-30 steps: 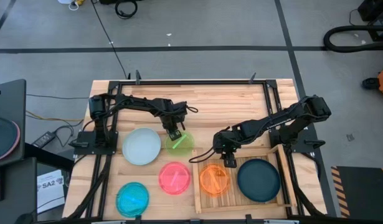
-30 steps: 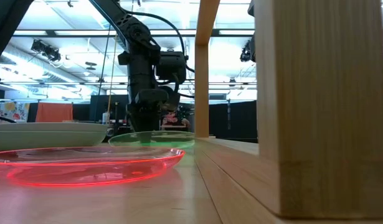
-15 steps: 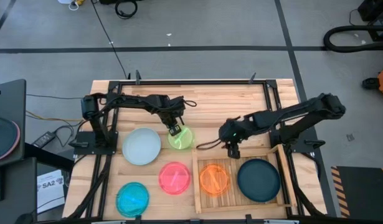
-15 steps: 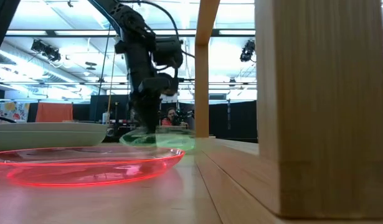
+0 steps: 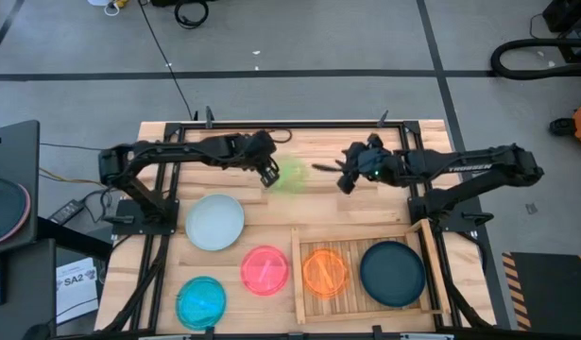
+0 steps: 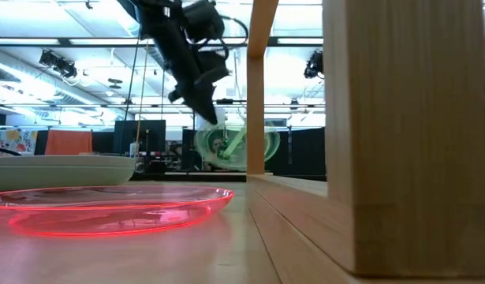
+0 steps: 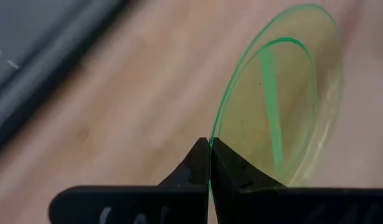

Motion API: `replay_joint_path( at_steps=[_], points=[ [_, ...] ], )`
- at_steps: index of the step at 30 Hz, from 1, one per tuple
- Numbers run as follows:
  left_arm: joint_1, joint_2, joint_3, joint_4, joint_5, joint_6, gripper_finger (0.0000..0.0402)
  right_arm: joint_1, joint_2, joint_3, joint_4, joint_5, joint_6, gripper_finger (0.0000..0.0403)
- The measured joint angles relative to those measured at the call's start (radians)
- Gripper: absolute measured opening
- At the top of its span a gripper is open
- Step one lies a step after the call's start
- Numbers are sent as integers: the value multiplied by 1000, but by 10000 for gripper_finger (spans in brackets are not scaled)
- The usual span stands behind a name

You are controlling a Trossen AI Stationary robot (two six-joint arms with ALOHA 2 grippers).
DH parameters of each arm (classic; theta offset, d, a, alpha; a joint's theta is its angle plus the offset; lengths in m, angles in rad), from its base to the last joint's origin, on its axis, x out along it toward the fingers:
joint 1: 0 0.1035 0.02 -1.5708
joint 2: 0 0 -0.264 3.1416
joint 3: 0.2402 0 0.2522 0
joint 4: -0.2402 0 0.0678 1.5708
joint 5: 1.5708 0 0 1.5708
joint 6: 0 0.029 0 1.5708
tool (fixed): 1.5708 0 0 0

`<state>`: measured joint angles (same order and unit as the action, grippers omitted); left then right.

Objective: Place and stack plates onto a shelf
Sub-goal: Stack the green plate on the orange plate on the shelf

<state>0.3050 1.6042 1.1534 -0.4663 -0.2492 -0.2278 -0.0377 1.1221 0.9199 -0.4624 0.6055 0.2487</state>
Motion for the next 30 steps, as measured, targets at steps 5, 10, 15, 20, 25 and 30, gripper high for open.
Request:
replay_joint_path(
  at_steps=[5, 10, 15, 20, 25, 30],
  points=[
    [0, -31, 0, 88, -122, -23, 3, -35, 24, 0, 162, -44, -114, 169],
    [0, -30, 0, 180, -166, -24, 3, -44, 71, 0, 321, -100, -158, 169],
    [-17, -30, 0, 241, -169, -24, 3, -59, 133, 0, 400, -38, -288, 168],
    [-43, -30, 0, 257, -169, -15, 3, -89, 190, 0, 441, 5, -338, 168],
    [-69, -30, 0, 259, -169, -12, 4, -124, 223, 0, 441, 4, -339, 168],
    [-88, -30, 0, 260, -169, -11, 5, -144, 233, 0, 448, -28, -339, 168]
  ],
)
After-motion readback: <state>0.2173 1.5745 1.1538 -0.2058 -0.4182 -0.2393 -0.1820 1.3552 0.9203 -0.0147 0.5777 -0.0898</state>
